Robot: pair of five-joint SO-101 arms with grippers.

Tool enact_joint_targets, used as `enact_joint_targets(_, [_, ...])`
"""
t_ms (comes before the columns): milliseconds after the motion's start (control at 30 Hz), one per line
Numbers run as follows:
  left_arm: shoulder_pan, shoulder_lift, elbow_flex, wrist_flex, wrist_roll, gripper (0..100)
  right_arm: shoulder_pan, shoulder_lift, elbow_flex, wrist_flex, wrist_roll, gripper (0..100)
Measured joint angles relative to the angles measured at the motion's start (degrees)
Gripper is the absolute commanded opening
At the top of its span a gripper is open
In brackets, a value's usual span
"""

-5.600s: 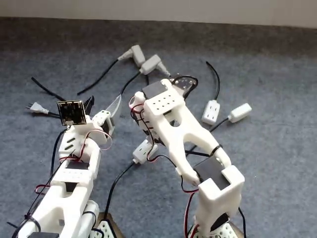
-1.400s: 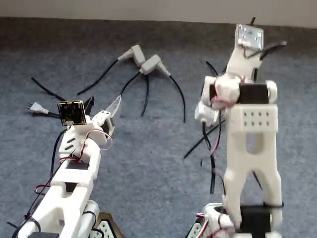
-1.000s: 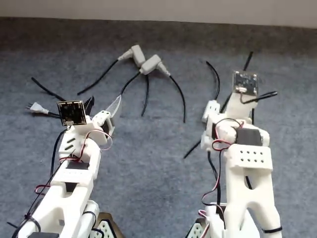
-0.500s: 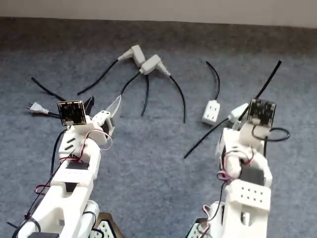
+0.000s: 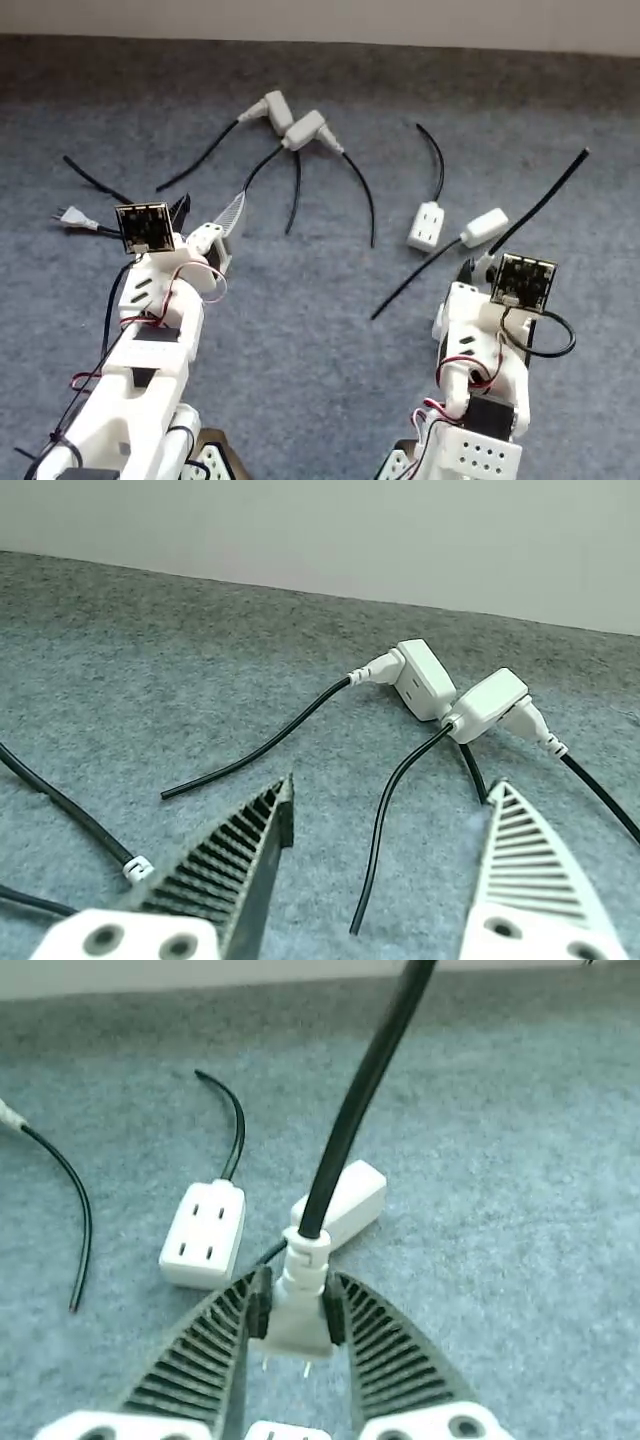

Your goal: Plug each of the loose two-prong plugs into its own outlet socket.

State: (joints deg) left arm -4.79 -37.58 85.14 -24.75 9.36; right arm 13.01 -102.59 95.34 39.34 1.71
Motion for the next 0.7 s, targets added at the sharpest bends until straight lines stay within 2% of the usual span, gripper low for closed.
enact_joint_targets(233, [0.0,0.0,0.0,0.0,0.0,29,5.89,-0.09,0.09,2.73,0.09,0.7])
enact_joint_targets(400, [0.0,0.0,0.0,0.0,0.0,29,6.51,-0.09,0.09,3.34,0.09,0.7])
enact_joint_targets(700, [0.0,0.0,0.0,0.0,0.0,29,-5.71,-0.18,0.09,14.59,0.18,0.7])
